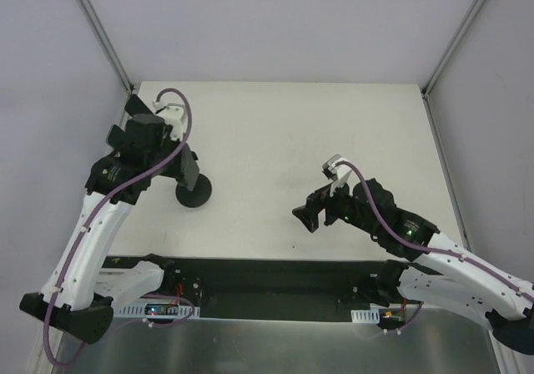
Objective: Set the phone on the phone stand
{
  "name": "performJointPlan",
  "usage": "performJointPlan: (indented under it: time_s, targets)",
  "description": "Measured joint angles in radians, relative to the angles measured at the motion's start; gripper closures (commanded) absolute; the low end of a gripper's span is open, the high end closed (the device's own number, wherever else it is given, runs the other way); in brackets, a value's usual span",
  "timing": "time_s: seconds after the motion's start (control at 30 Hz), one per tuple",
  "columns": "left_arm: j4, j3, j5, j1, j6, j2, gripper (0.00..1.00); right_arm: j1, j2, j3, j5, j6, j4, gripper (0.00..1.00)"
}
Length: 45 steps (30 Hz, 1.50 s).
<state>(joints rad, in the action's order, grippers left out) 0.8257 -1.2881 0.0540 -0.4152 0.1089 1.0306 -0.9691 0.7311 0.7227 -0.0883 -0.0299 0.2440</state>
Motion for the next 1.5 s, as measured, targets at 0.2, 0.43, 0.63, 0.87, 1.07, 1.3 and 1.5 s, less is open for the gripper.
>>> performJointPlan:
  time_s: [0.2, 0.43, 0.63, 0.87, 1.07, 1.3, 1.5]
  targets:
    - [0.08, 0.016, -0.029, 0.307, -0.142, -0.101, 1.0, 0.0, -0.002, -0.028, 0.106, 0.011, -0.008, 0.07]
    - [0.105, 0.023, -0.048, 0.531, -0.265, -0.037, 1.0, 0.011, 0.016, -0.053, 0.147, -0.005, -0.027, 0.07]
    - [0.039, 0.078, -0.106, 0.642, -0.356, -0.01, 1.0, 0.021, 0.01, -0.077, 0.244, -0.01, -0.038, 0.07]
    - [-0.037, 0.111, -0.214, 0.733, -0.485, 0.011, 1.0, 0.02, -0.083, -0.135, 0.298, -0.009, -0.061, 0.07]
    - [-0.133, 0.123, -0.279, 0.758, -0.54, 0.07, 1.0, -0.002, -0.12, -0.146, 0.296, -0.01, -0.069, 0.07]
    - [-0.143, 0.13, -0.306, 0.765, -0.575, 0.071, 1.0, -0.018, -0.134, -0.146, 0.283, -0.016, -0.075, 0.07]
    - [-0.161, 0.137, -0.309, 0.784, -0.594, 0.076, 1.0, -0.021, -0.135, -0.146, 0.275, -0.016, -0.075, 0.07]
